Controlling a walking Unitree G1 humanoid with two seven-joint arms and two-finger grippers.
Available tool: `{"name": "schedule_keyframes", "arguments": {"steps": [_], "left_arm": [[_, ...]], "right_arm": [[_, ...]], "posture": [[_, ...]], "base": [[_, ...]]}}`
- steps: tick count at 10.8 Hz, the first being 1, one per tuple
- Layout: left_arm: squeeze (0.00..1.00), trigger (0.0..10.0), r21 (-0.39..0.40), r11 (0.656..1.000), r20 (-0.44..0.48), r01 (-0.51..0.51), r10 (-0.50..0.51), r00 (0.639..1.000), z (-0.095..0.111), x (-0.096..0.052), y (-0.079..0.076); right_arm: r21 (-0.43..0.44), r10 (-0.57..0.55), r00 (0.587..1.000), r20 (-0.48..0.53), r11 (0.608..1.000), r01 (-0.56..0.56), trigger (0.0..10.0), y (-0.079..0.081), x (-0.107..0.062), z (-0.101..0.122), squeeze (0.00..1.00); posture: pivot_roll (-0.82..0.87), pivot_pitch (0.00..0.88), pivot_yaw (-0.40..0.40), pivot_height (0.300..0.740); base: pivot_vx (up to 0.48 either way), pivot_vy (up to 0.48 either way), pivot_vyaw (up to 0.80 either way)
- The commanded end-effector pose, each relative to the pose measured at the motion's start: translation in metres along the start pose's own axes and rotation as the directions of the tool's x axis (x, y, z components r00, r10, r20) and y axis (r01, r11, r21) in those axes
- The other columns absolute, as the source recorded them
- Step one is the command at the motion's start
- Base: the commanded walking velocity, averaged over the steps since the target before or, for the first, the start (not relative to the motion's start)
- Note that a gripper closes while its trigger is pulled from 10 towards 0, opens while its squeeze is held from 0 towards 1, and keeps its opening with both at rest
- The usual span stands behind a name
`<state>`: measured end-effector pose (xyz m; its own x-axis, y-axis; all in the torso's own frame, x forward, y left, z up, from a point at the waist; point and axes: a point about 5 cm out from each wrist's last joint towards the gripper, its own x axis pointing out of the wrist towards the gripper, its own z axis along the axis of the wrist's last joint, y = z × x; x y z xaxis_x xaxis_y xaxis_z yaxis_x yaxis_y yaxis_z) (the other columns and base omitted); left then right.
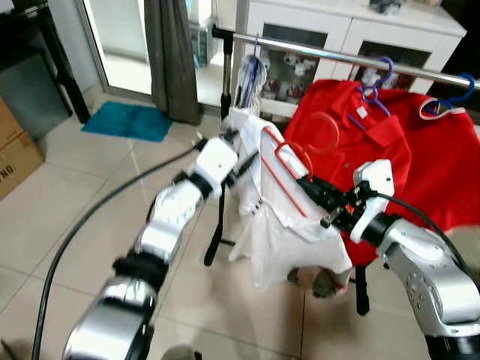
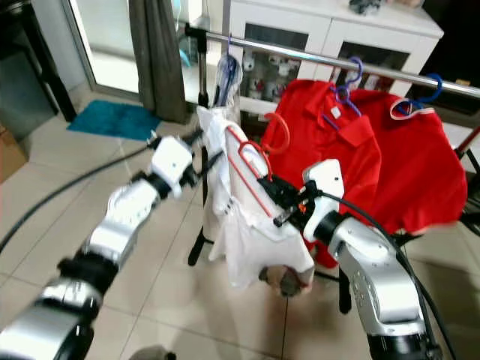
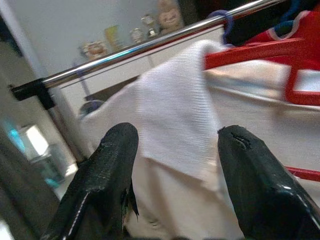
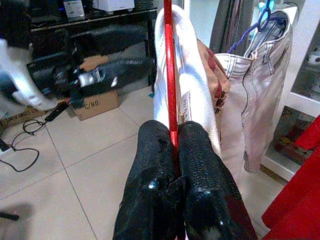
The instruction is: Hang hanger
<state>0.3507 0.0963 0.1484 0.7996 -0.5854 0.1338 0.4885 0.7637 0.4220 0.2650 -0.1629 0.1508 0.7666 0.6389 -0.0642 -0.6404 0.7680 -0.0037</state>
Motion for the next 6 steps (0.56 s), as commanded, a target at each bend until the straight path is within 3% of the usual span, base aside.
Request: {"name": "schedule_keyframes", "arguments": {"steps": [1,4,5,6], "left_arm": [[0.00,10.0,0.009,1.000,0.001,-0.006,0.006,1.000,0.002,0.005,0.003],[0.00,10.0,-0.021,0.999,0.035,0.040,-0.039,0.999,0.006,0.013,0.000],[0.00,5.8,-0.052,0.993,0.069,0.103,-0.099,0.993,0.009,0.016,-0.007],[0.00,2.4,-0.047,0.990,0.075,0.131,-0.127,0.989,0.010,0.018,-0.010]], "right_arm": [[-0.025,0.018,0.999,0.045,1.000,-0.017,0.0,0.001,0.002,0.011,0.00],[-0.030,0.021,0.999,0.044,0.999,-0.020,0.0,0.000,0.001,0.012,0.00],[-0.032,0.021,0.999,0.043,0.999,-0.020,0.0,-0.001,0.001,0.012,0.00],[-0.034,0.022,0.999,0.043,0.999,-0.021,0.0,-0.001,0.001,0.013,0.00]], "posture": [[0.04,0.000,-0.060,0.740],[0.04,0.000,-0.059,0.740],[0.03,0.000,-0.059,0.740],[0.03,0.000,-0.060,0.740]], "base": [[0.000,0.000,0.00],[0.000,0.000,0.00],[0.000,0.000,0.00],[0.000,0.000,0.00]]}}
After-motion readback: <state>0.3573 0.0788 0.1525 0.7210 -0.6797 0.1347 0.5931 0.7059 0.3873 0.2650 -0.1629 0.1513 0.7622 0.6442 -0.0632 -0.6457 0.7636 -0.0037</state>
